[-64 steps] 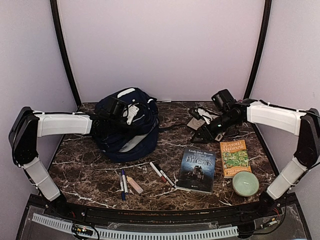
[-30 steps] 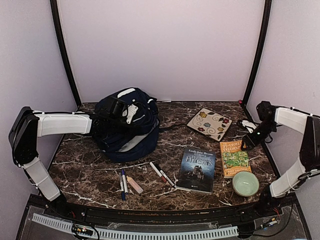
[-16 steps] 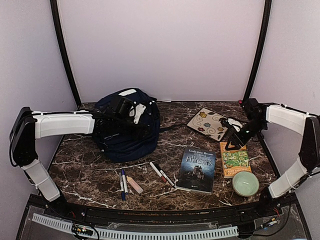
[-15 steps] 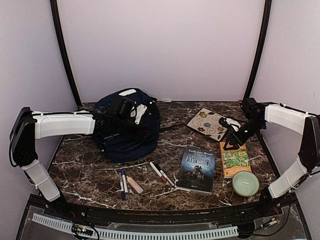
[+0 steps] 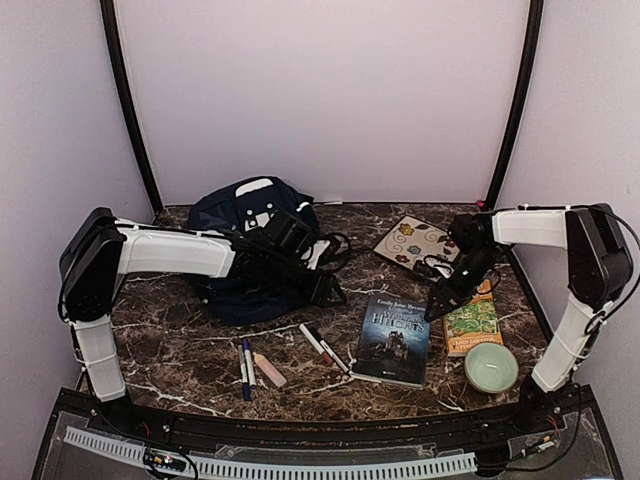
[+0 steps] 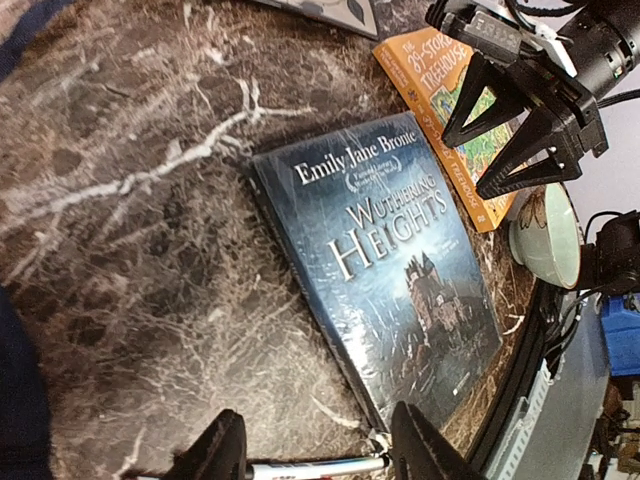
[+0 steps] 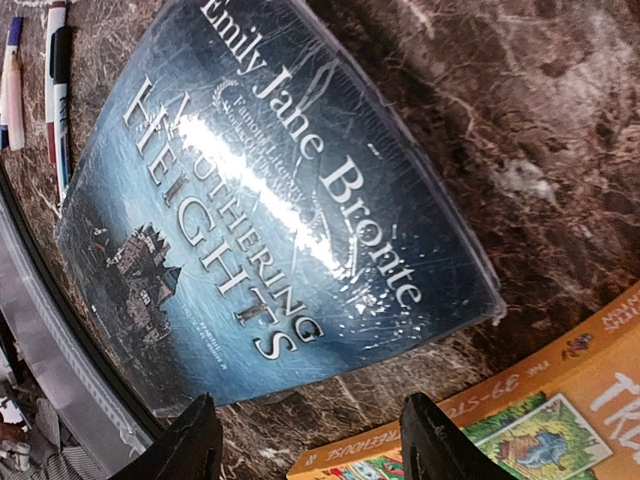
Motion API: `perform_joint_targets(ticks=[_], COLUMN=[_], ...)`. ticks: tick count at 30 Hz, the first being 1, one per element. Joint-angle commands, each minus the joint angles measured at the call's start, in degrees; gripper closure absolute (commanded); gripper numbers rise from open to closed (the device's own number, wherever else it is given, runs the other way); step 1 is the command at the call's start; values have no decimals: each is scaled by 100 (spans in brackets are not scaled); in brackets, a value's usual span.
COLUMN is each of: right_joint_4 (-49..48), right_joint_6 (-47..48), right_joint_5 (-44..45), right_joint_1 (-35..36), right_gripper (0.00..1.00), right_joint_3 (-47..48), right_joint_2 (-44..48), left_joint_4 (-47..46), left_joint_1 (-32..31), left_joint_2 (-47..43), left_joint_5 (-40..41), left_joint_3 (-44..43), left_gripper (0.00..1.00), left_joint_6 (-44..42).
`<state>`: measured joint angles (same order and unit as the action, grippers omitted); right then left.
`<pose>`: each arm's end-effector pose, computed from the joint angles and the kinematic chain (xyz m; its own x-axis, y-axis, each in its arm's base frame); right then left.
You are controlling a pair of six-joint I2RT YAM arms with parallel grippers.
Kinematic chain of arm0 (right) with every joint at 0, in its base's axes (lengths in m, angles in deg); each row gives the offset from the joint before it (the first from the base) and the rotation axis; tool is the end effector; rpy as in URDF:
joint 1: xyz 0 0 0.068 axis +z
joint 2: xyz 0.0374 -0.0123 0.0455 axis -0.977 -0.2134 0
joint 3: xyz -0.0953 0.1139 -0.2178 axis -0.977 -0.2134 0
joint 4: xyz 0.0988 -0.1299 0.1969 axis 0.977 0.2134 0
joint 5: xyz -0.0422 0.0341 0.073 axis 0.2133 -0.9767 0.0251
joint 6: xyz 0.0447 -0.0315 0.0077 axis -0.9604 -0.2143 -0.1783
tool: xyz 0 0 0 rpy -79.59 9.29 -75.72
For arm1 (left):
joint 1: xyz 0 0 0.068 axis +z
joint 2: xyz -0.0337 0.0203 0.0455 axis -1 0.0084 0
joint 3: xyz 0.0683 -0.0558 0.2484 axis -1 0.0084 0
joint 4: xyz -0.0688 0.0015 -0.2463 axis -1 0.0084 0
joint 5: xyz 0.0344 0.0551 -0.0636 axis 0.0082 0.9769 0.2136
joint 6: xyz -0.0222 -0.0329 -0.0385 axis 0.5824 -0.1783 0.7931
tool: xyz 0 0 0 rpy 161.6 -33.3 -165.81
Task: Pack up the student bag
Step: Place the largest pocket of the bag in the student bag, then move the book to the center of the board.
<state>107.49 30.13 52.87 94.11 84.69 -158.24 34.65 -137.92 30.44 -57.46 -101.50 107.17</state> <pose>0.2762 0.0991 0.1709 -0.8215 -0.5486 -0.1553 -0.5570 0.7140 0.4243 0.2640 -0.3184 0.2048 -0.7389 0.3012 -0.6028 0.6475 0.5651 -0.5113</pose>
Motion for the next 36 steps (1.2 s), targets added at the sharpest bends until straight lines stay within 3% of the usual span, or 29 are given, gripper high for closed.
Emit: perform_joint_targets(ticks=[1,15,23,30,36], right_joint_4=[164,115,-582,-1097,-1372], right_joint_6=[-197,-310,-361,-626,-847], right_joint_5=[-231,-462,-1013,-1241,-1194], right_joint_1=[190,713,713,730,760], right_gripper=[39,41,45,51,51], right_joint_3=[-54,27,326,1271,2261], right_joint_2=[-174,-733,-1042,-1413,-1832], left_joint_4=[-248,-336,-243,-558,-809], left_joint_1=[-55,-47,-38,-31,-25], left_joint_2=[344,1801,2263,2037,1492], left_joint_5=[-658,-1391,-1820,-1609,-698], left_joint_3=[-156,-956,-1445,-1494,-1012], left_gripper=[47,46,48,52,53], left_joint_6=[773,1340,1322,1209,1158])
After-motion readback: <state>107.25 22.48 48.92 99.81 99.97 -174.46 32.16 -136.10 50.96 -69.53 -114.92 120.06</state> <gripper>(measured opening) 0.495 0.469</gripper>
